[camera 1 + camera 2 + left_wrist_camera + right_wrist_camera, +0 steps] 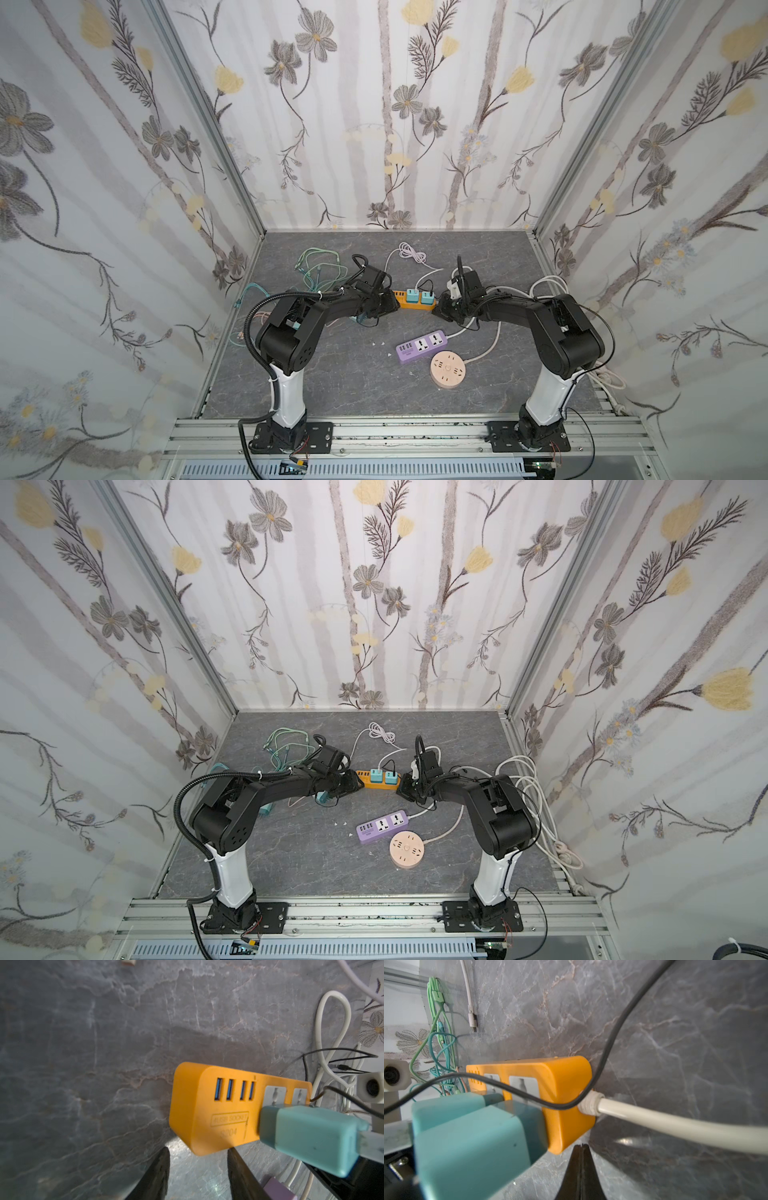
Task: Insert the plug
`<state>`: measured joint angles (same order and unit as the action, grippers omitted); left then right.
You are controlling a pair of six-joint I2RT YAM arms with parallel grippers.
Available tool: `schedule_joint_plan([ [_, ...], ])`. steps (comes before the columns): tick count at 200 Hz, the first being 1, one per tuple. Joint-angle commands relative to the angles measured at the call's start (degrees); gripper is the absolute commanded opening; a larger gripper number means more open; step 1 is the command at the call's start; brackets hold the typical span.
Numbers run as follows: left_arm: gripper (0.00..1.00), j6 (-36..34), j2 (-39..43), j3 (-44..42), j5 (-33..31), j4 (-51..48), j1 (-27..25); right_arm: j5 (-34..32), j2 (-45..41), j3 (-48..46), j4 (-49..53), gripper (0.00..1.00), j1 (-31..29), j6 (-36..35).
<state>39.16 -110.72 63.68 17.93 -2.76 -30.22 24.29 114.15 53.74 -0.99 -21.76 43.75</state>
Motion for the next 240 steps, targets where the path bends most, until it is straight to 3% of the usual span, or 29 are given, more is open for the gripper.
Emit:
schedule_joint_plan([
  [1,0.48,-1.01,-2.39,0.92,-3.09,-3.7,0.83,0.32,2.1,2.74,-5.13,0.0,0.52,2.22],
  [70,0.48,-7.35,-10.11,12.08,-3.86,-7.57,3.22,1.32,10.47,11.0,-9.45,0.0,3.46,6.51],
  [113,0.48,-7.64,-12.31,15.85,-2.3,-8.35,3.48,-0.09,12.26,14.91,-7.8,0.02,5.05,8.6],
  [151,0.51,-7.72,-11.01,15.29,-1.97,-8.71,3.5,0.75,12.77,15.96,-6.34,0.1,5.71,8.68],
  [178,0.53,-7.95,-9.1,14.48,-1.88,-9.09,3.5,-1.53,12.17,15.66,-4.69,0.2,6.0,10.59],
  [240,0.69,-8.23,-4.26,12.15,-6.72,-10.27,2.81,-1.36,11.06,11.83,-9.3,0.34,8.38,16.43],
])
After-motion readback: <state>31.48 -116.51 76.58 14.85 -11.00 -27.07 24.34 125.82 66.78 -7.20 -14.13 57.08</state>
